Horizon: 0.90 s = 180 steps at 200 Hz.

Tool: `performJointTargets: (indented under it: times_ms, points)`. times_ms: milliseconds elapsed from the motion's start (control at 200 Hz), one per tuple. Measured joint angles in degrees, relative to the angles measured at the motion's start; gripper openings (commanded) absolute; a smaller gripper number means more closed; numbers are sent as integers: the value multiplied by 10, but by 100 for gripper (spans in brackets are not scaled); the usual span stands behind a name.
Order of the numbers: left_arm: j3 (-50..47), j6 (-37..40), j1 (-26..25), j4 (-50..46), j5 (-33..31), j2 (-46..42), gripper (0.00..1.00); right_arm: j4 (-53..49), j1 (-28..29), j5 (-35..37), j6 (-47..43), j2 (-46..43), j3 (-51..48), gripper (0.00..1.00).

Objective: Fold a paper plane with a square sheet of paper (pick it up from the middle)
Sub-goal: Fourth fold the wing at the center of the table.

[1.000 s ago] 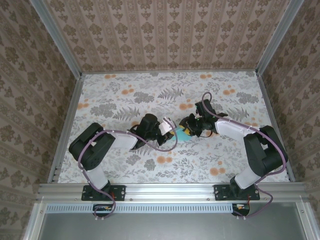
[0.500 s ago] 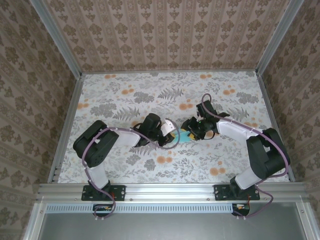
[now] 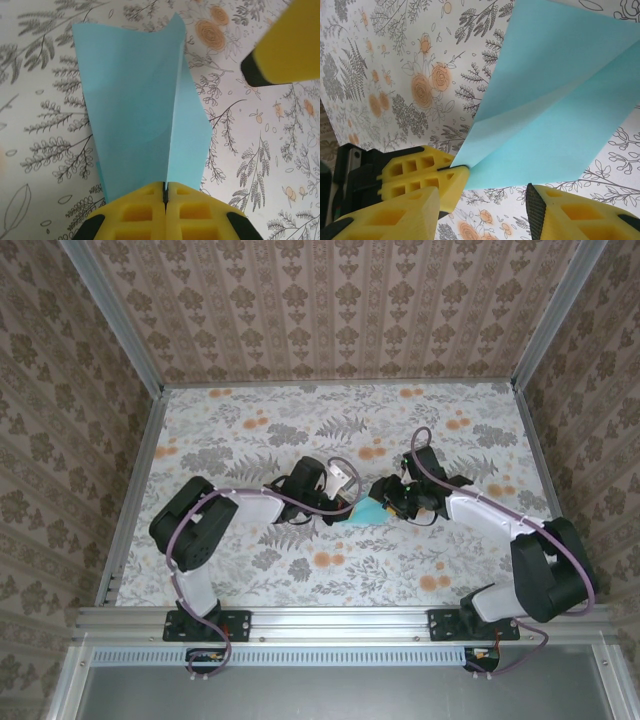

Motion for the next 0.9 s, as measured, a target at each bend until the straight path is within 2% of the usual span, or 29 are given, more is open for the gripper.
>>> performJointTargets:
  times_ms: [265, 515, 735, 900]
  points:
    - [23, -82, 5, -31, 14, 22, 0, 42, 0, 2, -8, -9, -35, 44]
    - [26, -136, 16, -32, 28, 25, 0, 80, 6, -3, -8, 33, -36, 40]
    - [25, -139, 17, -31, 30, 25, 0, 93, 7, -7, -9, 47, -35, 36]
    - [20, -92, 12, -32, 15, 18, 0, 98, 8, -7, -11, 34, -35, 36]
